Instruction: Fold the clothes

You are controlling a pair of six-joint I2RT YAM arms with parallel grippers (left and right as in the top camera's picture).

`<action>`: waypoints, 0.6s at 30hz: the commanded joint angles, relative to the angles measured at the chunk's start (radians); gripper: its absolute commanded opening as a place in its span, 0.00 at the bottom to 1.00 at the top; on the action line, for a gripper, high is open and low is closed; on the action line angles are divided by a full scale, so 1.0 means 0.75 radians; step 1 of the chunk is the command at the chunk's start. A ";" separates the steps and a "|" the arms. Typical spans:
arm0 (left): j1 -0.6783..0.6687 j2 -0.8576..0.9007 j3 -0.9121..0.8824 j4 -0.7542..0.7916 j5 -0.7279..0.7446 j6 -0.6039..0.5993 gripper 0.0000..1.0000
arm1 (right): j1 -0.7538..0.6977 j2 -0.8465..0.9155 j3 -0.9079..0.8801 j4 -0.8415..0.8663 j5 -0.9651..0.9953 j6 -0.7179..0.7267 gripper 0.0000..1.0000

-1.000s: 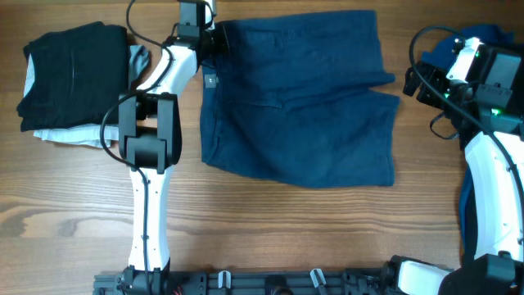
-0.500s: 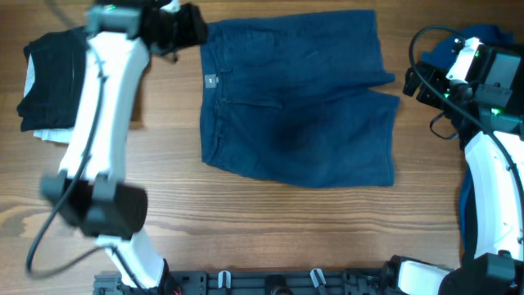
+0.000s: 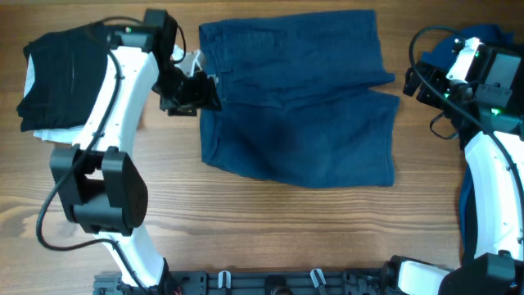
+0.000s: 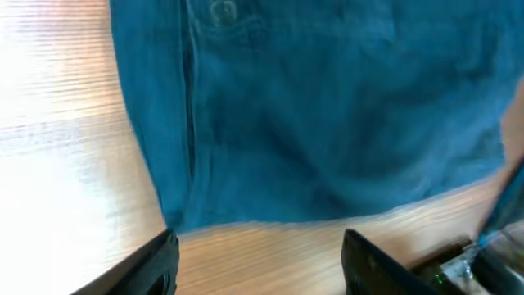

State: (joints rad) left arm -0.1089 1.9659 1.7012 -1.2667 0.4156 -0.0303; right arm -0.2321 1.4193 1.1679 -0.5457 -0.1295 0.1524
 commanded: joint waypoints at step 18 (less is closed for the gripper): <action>0.011 0.046 -0.506 0.932 0.079 -0.097 0.61 | -0.007 0.003 0.013 0.004 0.014 0.007 0.99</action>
State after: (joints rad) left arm -0.1070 1.9678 1.3277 -0.5991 0.4553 -0.0853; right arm -0.2321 1.4193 1.1679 -0.5461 -0.1295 0.1524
